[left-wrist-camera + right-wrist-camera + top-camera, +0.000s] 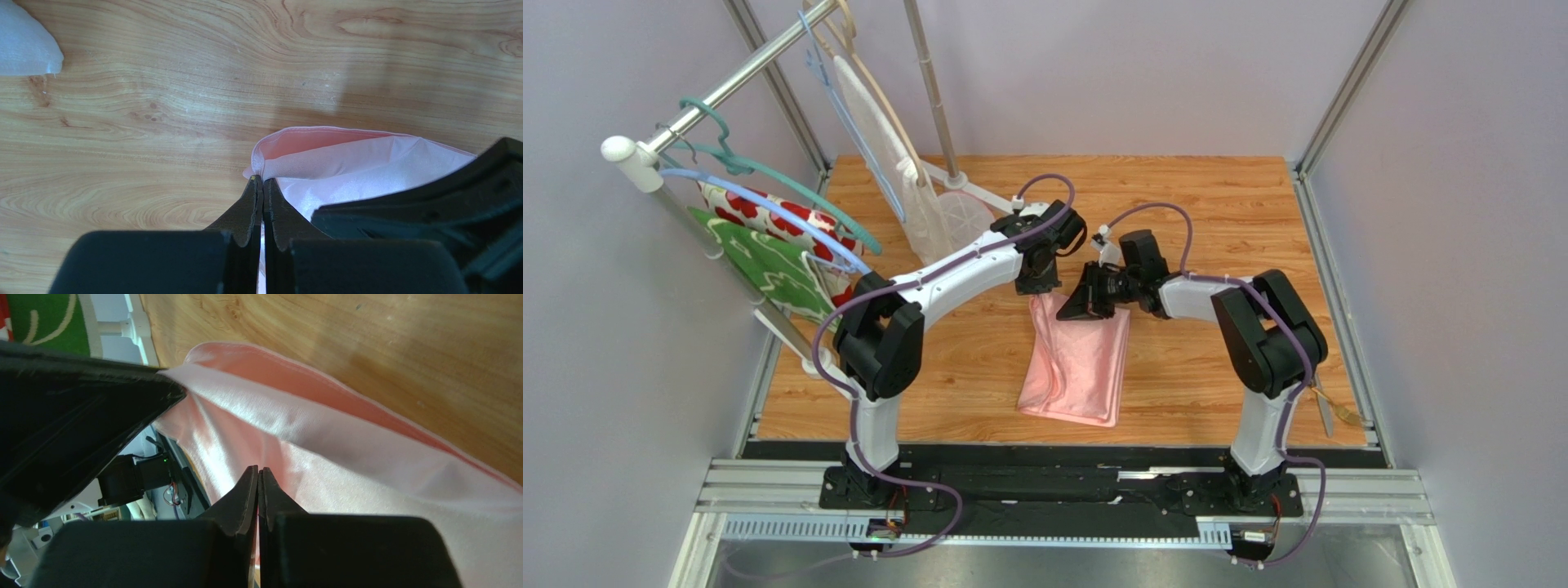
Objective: Fold the napkin into a case and place the utensils inside
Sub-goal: Fold the upper triangle-folded napkin at the center of the board, then smooth out the 2/3-rectangle-folded napkin at the center of the board.
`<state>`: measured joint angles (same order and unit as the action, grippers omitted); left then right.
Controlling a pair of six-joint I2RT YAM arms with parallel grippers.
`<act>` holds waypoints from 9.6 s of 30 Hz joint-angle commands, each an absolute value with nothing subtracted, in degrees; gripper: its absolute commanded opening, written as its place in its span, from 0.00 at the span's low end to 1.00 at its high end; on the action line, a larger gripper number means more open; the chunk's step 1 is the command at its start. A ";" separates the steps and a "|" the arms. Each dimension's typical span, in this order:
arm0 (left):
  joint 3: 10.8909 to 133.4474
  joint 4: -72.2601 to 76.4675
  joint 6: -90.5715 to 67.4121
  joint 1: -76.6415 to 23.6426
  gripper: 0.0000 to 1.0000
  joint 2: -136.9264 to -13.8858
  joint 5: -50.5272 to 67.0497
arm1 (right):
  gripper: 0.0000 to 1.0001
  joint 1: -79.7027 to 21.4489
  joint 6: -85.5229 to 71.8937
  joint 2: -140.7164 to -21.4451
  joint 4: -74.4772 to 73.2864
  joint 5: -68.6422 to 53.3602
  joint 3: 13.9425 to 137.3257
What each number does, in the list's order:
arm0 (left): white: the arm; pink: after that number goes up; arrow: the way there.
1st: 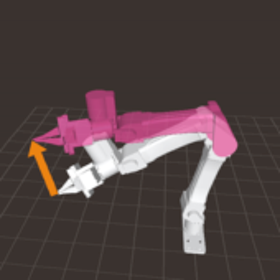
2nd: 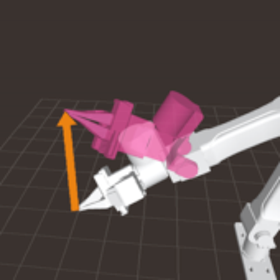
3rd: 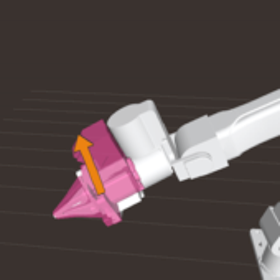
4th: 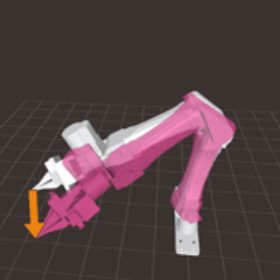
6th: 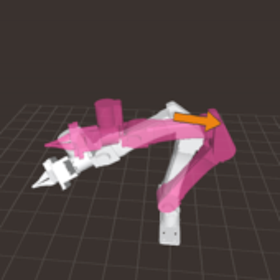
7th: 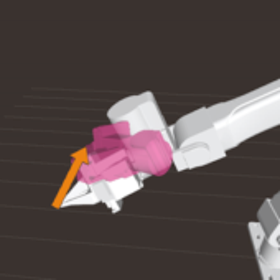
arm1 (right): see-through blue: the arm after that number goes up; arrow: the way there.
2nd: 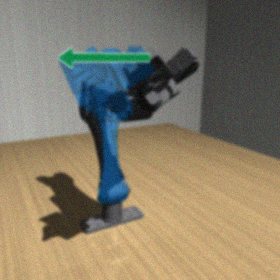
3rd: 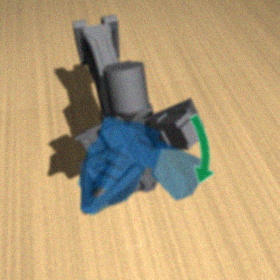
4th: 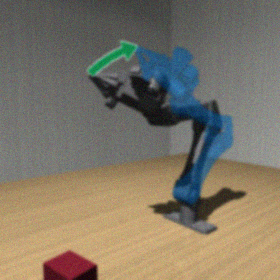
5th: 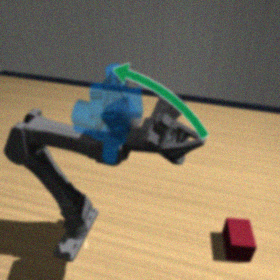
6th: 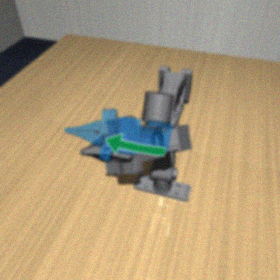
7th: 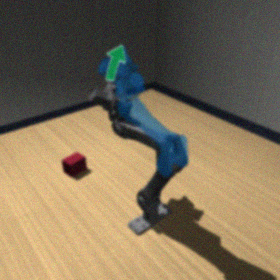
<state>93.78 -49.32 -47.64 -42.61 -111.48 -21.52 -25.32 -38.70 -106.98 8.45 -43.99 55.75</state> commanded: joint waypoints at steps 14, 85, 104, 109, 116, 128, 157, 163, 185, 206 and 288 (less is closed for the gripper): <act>98.52 -43.51 -41.67 -42.63 0.00 -112.94 -9.50 | 0.00 -26.28 -29.27 -120.76 -3.51 -38.49 73.47; 73.67 -32.35 -11.17 -44.47 0.76 -91.50 3.89 | 0.61 -14.24 -27.42 -97.47 -16.79 -30.41 58.18; 63.63 -30.67 -10.10 -47.11 0.77 -89.65 -3.86 | 0.35 -14.94 -27.77 -106.08 -12.30 -29.35 62.49; 62.23 -31.29 -11.42 -47.11 0.75 -90.26 -2.55 | 0.25 -14.94 -28.12 -106.79 -12.66 -28.48 63.81; 60.91 -31.11 -12.39 -48.25 0.75 -90.88 -3.24 | 0.13 -14.85 -29.79 -108.10 -13.10 -27.60 65.21; 66.18 -32.69 -11.60 -54.14 0.62 -97.20 -10.81 | 0.05 -13.97 -31.29 -108.98 -14.06 -27.86 66.53; 71.89 -32.52 -15.47 -55.46 0.00 -99.49 -6.86 | 0.00 -22.58 -35.59 -95.89 -7.48 -31.29 48.88; 71.28 -31.12 -15.99 -55.46 0.00 -99.31 -3.17 | 0.00 -22.94 -37.53 -98.96 -3.16 -29.62 45.09; 70.40 -26.90 -19.69 -55.55 0.00 -106.17 2.72 | 0.00 -22.68 -32.96 -91.58 -11.78 -28.38 46.15; 68.99 -21.36 -23.64 -55.46 0.00 -107.66 5.98 | 0.00 -21.46 -36.47 -94.14 -5.35 -32.69 43.42; 55.02 -3.96 -29.36 -42.63 0.01 -98.52 21.89 | 0.00 -27.15 -33.22 -103.09 -9.68 -38.32 61.61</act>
<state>56.01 -9.91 -28.40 -42.72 -98.70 20.67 -25.87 -30.68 -100.47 -14.76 -35.07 58.94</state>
